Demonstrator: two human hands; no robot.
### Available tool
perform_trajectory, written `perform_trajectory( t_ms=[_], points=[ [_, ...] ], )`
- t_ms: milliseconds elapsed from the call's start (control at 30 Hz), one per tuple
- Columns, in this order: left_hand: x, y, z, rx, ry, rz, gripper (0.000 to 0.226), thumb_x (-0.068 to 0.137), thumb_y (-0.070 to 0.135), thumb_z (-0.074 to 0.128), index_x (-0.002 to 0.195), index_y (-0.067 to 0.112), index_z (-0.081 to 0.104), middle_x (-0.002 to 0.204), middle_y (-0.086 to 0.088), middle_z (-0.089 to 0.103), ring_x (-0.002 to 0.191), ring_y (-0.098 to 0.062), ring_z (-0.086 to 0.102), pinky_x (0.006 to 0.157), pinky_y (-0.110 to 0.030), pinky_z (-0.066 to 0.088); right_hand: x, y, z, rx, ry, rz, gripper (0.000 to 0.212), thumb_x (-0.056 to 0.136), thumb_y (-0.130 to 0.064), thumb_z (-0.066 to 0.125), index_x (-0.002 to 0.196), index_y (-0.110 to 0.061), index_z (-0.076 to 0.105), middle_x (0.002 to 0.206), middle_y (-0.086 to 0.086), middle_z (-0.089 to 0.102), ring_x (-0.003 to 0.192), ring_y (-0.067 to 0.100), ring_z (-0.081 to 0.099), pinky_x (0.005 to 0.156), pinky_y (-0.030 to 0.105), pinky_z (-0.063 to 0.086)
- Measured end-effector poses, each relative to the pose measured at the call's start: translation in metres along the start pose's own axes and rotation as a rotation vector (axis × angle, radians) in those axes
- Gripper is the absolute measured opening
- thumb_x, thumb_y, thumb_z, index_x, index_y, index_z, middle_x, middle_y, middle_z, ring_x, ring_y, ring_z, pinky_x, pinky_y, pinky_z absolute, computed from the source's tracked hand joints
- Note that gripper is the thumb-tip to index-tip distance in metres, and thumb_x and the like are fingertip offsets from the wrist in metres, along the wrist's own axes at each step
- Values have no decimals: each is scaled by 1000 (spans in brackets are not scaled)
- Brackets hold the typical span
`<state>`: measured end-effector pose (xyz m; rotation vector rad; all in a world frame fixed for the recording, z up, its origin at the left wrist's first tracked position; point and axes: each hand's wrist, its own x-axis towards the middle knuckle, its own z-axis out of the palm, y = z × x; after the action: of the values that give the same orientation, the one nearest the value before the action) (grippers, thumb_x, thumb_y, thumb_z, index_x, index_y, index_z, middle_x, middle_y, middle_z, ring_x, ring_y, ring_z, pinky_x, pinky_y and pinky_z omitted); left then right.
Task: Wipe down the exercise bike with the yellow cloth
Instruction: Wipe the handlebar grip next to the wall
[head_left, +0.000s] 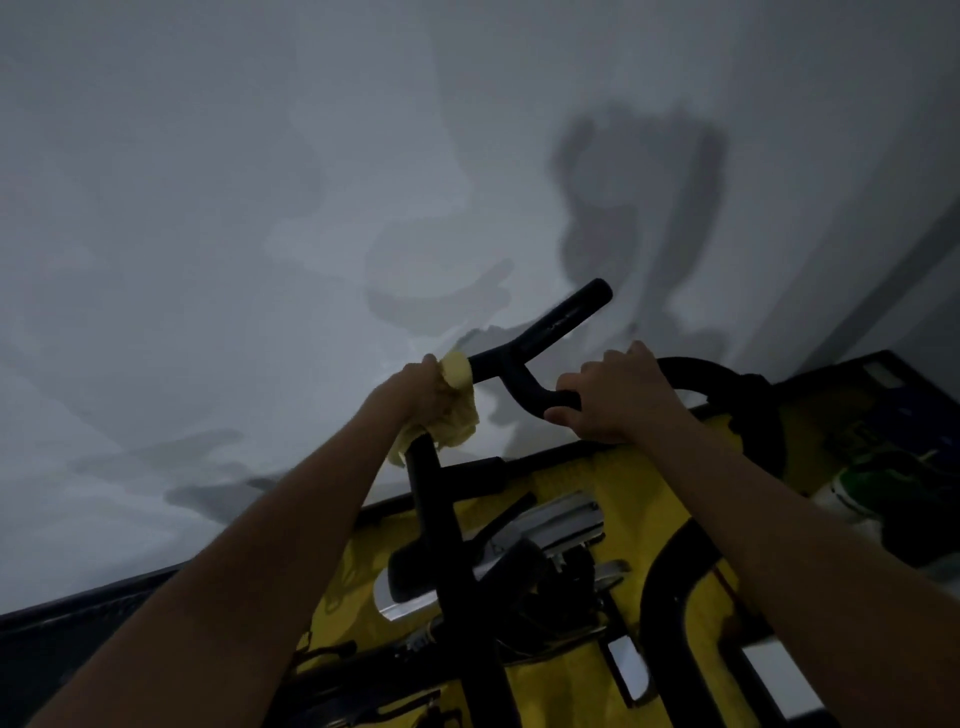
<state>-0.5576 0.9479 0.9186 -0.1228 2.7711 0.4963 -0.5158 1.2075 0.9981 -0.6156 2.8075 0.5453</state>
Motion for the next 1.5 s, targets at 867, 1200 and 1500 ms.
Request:
perform_trajectory(
  t_ms=[867, 1200, 1500],
  points=[
    [-136, 8, 28, -791, -5, -194, 23, 99, 38, 52, 83, 24, 60, 87, 3, 65, 79, -10, 62, 67, -23, 50, -5, -1, 3, 29, 71, -7, 55, 98, -70, 30, 123, -31, 59, 122, 1, 65, 119, 26, 54, 104, 45, 31],
    [-38, 11, 7, -200, 116, -112, 28, 93, 28, 54, 110, 6, 53, 104, -6, 61, 88, -22, 61, 74, -31, 49, -8, -1, 6, 36, 61, 24, 58, 99, -70, 28, 132, -30, 55, 129, 3, 62, 123, 27, 52, 106, 48, 29],
    [9, 22, -17, -263, -120, 165, 33, 106, 39, 36, 100, 18, 60, 105, -7, 65, 100, -22, 60, 99, -40, 47, -6, -2, 0, 49, 30, 33, 61, 99, -69, 29, 137, -28, 53, 133, 5, 61, 124, 29, 51, 107, 48, 28]
  ],
)
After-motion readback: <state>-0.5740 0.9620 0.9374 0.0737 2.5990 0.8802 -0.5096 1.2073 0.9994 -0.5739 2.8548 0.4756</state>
